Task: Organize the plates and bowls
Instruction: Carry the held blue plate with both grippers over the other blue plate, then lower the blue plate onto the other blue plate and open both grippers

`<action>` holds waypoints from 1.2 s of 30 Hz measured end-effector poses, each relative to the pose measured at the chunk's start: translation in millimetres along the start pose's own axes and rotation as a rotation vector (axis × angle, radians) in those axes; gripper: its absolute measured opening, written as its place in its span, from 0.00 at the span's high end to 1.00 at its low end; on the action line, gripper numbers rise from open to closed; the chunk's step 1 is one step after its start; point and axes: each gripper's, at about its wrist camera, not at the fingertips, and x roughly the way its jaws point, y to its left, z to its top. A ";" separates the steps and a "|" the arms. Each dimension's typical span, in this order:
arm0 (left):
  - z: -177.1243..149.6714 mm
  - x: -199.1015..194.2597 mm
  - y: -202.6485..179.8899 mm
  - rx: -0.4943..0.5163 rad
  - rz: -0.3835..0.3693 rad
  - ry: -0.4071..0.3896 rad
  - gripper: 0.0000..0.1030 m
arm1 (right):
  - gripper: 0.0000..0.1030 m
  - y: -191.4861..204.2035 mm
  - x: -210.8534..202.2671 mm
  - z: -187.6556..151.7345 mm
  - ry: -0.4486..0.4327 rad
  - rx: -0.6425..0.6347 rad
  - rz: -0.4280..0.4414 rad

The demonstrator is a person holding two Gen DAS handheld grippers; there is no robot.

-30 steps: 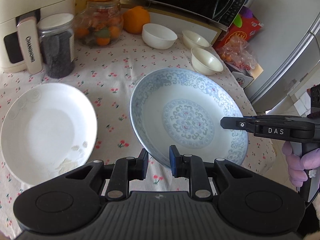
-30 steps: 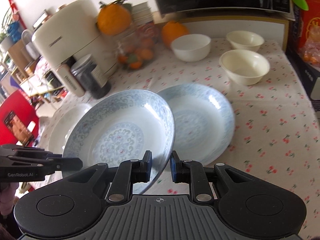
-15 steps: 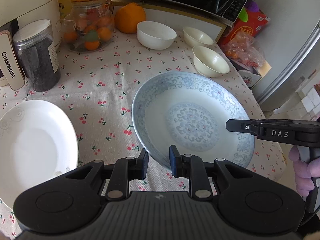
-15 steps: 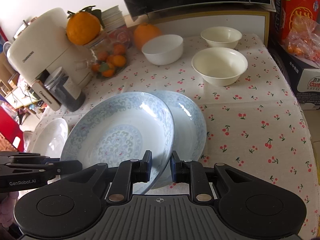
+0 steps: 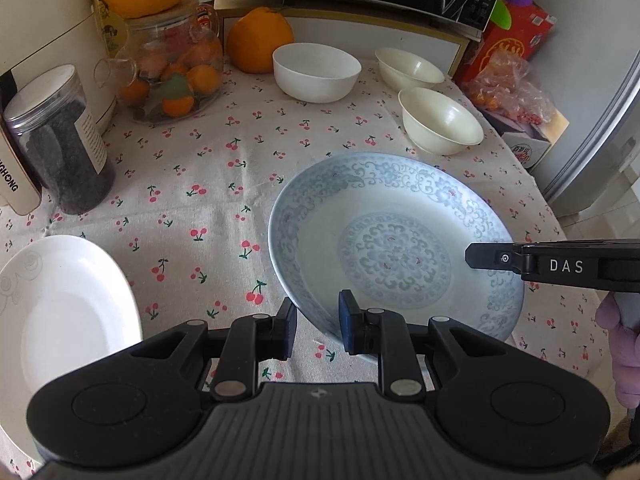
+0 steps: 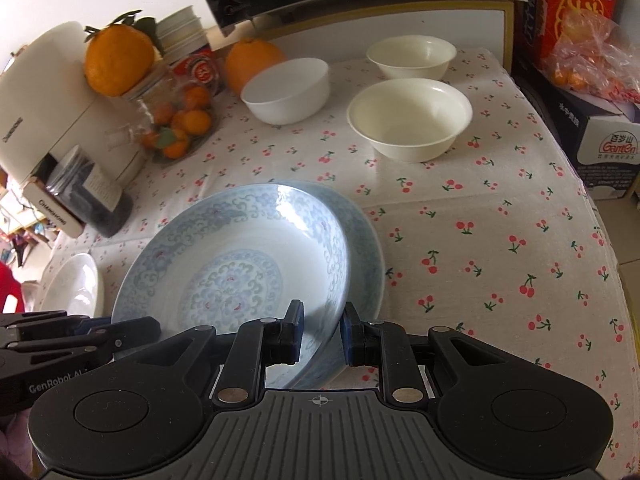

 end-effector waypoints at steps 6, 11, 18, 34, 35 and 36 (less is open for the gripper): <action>3.0 5.5 -5.2 0.018 0.026 -0.003 0.80 | 0.81 -3.7 2.7 1.2 -0.003 0.009 -0.014; 3.8 7.0 -8.5 0.042 0.053 -0.015 0.79 | 0.81 -2.9 0.8 1.0 -0.007 0.007 -0.021; 2.7 10.1 -12.4 0.059 0.069 -0.019 0.79 | 0.81 6.4 -6.9 -2.4 -0.014 -0.026 -0.073; -2.7 14.7 -25.0 0.134 0.134 -0.036 0.79 | 0.81 19.6 -7.2 -10.8 -0.004 -0.118 -0.173; -3.3 14.7 -26.3 0.137 0.139 -0.038 0.79 | 0.81 20.6 -6.8 -11.1 -0.005 -0.125 -0.180; -3.6 14.9 -26.8 0.141 0.143 -0.039 0.79 | 0.81 21.7 -6.5 -11.2 -0.006 -0.132 -0.187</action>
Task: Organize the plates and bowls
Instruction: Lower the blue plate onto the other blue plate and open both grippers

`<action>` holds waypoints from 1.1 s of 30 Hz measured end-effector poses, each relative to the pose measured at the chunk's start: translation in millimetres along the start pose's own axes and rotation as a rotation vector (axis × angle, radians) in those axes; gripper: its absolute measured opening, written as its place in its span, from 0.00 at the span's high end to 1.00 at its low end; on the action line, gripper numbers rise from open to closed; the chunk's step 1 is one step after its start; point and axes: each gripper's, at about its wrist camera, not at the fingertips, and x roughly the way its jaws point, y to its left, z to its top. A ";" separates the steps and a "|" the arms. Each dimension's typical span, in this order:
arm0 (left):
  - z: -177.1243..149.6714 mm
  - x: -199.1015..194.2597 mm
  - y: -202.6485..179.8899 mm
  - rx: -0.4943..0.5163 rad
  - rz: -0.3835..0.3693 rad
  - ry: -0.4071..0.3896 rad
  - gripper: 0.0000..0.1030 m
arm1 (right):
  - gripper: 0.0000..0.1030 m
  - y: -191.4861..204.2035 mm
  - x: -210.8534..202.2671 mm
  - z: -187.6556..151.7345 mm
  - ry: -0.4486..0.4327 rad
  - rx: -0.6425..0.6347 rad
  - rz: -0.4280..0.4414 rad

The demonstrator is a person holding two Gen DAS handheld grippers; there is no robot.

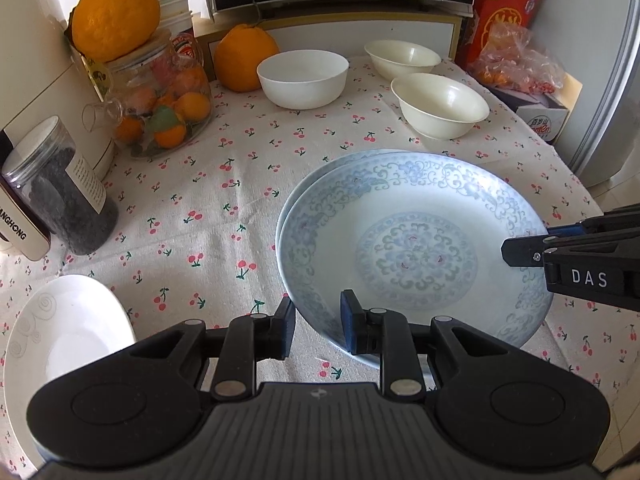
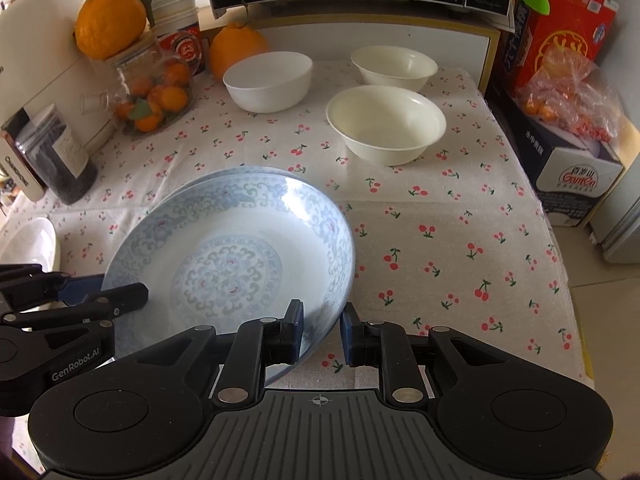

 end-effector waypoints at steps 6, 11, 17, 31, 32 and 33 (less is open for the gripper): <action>-0.6 0.0 -4.6 0.015 0.026 -0.004 0.79 | 0.80 7.6 0.7 -0.8 -0.013 -0.054 -0.045; -0.9 0.5 -8.0 0.035 0.046 -0.007 0.79 | 0.80 11.6 4.1 -0.2 -0.015 -0.091 -0.073; -0.1 3.7 -9.8 0.050 0.067 -0.008 0.79 | 0.80 17.5 9.6 -0.6 -0.014 -0.128 -0.096; 0.3 4.5 -11.5 0.055 0.079 -0.006 0.75 | 0.77 17.7 11.1 3.7 0.005 -0.141 -0.091; 0.4 4.2 -12.1 0.059 0.086 -0.010 0.75 | 0.77 17.6 10.5 4.0 0.004 -0.141 -0.091; 0.6 3.9 -12.7 0.065 0.094 -0.014 0.74 | 0.75 17.4 9.6 4.3 0.001 -0.142 -0.091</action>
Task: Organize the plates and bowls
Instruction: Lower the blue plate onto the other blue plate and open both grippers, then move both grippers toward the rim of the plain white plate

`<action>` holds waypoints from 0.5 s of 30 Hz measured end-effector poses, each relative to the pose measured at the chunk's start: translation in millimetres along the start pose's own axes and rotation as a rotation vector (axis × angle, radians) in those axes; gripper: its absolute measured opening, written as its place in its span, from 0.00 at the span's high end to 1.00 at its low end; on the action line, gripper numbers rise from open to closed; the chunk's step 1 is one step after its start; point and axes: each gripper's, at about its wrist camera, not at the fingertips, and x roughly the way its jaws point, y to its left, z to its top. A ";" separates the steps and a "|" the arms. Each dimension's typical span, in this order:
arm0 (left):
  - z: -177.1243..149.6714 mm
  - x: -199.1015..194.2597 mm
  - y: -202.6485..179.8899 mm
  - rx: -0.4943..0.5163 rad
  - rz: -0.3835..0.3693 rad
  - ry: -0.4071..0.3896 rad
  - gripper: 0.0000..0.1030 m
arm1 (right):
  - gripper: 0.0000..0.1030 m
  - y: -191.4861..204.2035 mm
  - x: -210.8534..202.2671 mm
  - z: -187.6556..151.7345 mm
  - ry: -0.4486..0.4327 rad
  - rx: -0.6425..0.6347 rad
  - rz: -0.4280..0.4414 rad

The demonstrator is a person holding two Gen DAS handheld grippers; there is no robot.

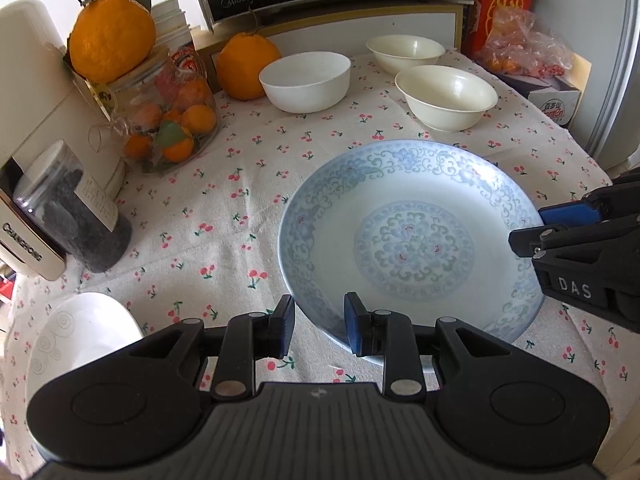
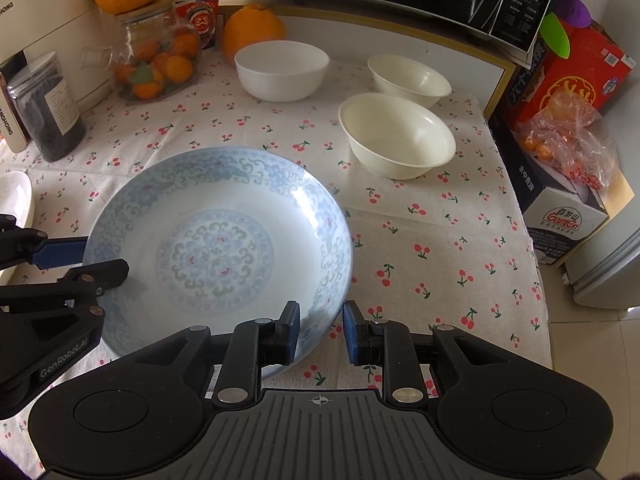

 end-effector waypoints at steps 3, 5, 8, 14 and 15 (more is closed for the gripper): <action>0.4 -0.2 -0.2 0.011 0.013 -0.004 0.63 | 0.60 -1.1 -2.6 1.3 -0.006 0.001 0.003; 1.0 -0.5 1.9 0.002 0.004 -0.004 0.56 | 0.52 -2.8 -4.3 1.9 -0.009 0.006 0.008; 1.4 -2.5 5.1 -0.012 -0.006 -0.007 0.45 | 0.45 -5.4 -6.5 3.2 -0.010 0.012 0.014; 1.3 -10.5 13.1 -0.048 -0.043 -0.017 0.23 | 0.29 -13.7 -12.1 6.4 -0.027 0.053 0.029; 0.8 -11.7 15.9 -0.058 -0.051 -0.018 0.19 | 0.26 -15.4 -13.4 6.8 -0.031 0.065 0.035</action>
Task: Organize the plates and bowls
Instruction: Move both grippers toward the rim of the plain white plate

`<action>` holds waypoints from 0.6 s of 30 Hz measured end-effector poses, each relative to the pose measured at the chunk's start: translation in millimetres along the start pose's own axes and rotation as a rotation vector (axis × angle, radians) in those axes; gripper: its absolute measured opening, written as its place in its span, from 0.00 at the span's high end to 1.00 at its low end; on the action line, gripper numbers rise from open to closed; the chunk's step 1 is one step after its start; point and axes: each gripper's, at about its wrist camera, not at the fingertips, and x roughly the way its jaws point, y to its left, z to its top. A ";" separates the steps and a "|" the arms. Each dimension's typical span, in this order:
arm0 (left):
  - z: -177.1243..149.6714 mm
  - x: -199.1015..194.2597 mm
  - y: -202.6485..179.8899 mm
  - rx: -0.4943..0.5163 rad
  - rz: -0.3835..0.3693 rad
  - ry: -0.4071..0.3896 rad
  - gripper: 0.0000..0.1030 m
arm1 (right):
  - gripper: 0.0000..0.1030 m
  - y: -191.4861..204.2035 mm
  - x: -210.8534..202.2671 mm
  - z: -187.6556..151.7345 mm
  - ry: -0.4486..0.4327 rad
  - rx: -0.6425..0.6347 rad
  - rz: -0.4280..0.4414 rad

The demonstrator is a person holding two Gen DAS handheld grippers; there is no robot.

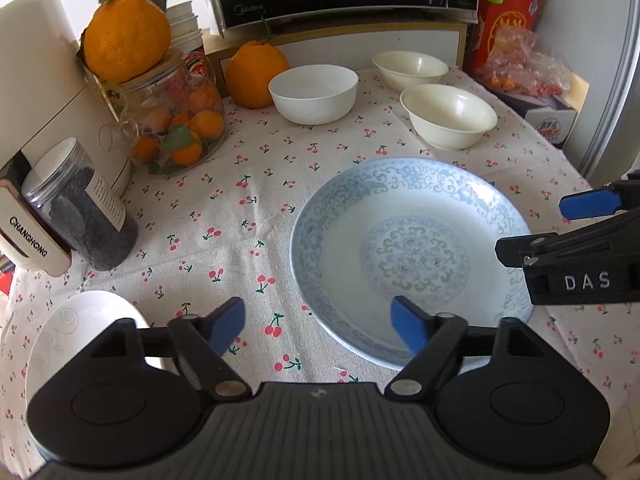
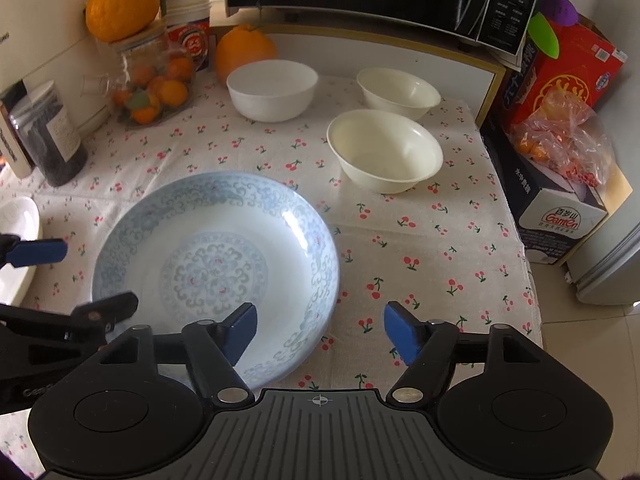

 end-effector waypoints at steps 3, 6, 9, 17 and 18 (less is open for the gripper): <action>-1.5 -3.8 8.6 -0.027 -0.021 0.005 0.10 | 0.21 -3.9 -4.5 1.9 -0.016 0.034 0.036; -3.7 -8.5 19.5 -0.062 -0.043 0.007 0.05 | 0.14 -6.1 -8.5 3.5 -0.030 0.079 0.097; -6.6 -13.4 32.9 -0.103 -0.063 0.007 0.02 | 0.13 -6.1 -8.6 4.4 -0.019 0.128 0.178; -13.6 -26.8 71.8 -0.195 -0.061 -0.001 0.01 | 0.13 7.1 -10.4 8.9 -0.023 0.221 0.341; -14.2 -28.0 76.2 -0.200 -0.054 -0.003 0.01 | 0.12 10.7 -11.3 10.3 -0.031 0.219 0.350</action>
